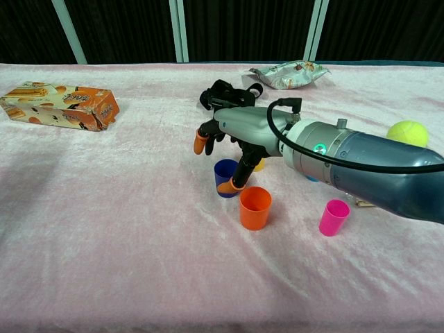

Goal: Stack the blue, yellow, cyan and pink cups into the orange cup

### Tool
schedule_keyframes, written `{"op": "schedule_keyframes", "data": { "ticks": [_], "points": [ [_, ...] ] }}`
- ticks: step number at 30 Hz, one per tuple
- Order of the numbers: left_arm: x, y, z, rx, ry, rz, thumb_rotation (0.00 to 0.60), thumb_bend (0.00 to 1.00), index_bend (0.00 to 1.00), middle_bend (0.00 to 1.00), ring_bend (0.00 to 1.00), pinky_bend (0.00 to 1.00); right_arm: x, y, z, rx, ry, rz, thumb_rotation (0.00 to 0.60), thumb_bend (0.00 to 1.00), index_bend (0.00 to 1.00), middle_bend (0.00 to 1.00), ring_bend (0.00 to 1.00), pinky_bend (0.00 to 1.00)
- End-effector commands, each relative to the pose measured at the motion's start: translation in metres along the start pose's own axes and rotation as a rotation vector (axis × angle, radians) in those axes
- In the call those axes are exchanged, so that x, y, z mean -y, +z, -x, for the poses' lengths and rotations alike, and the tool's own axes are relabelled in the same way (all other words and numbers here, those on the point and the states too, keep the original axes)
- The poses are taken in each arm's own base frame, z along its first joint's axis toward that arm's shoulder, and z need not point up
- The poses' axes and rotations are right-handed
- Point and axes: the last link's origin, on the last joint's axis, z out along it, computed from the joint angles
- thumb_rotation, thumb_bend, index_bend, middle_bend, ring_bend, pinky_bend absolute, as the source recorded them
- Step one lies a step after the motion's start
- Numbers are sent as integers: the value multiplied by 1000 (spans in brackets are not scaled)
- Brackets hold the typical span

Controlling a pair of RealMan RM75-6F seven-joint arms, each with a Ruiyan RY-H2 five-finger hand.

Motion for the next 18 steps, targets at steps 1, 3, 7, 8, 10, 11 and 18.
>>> {"op": "schedule_keyframes", "data": {
  "ticks": [1, 3, 7, 8, 10, 11, 18],
  "points": [
    [0, 0, 0, 0, 1, 0, 600, 688, 77, 19, 0, 30, -1, 0, 2, -4, -4, 0, 600, 159, 333, 301, 201, 205],
    [0, 0, 0, -2, 1, 0, 600, 688, 78, 19, 0, 31, -1, 1, 3, -10, -8, 3, 600, 165, 333, 303, 201, 205],
    [0, 0, -1, -7, -2, 0, 600, 688, 80, 19, 0, 30, -3, 3, 7, -20, -5, 13, 600, 186, 341, 303, 201, 205],
    [0, 0, -2, -7, -2, 0, 600, 688, 80, 19, 0, 30, -4, 4, 8, -21, -6, 18, 600, 188, 342, 303, 201, 205],
    [0, 0, -1, -6, -2, 0, 600, 688, 82, 19, 0, 30, -7, 4, 10, -22, -9, 24, 600, 192, 343, 303, 201, 205],
    [0, 0, -1, -5, -1, 0, 600, 688, 82, 19, 0, 30, -8, 5, 12, -20, -10, 26, 600, 192, 344, 304, 201, 205],
    [1, 0, -2, -8, 16, -6, 600, 688, 83, 19, 0, 30, -13, 5, 15, -15, -11, 36, 600, 199, 370, 333, 206, 205]
  ]
}}
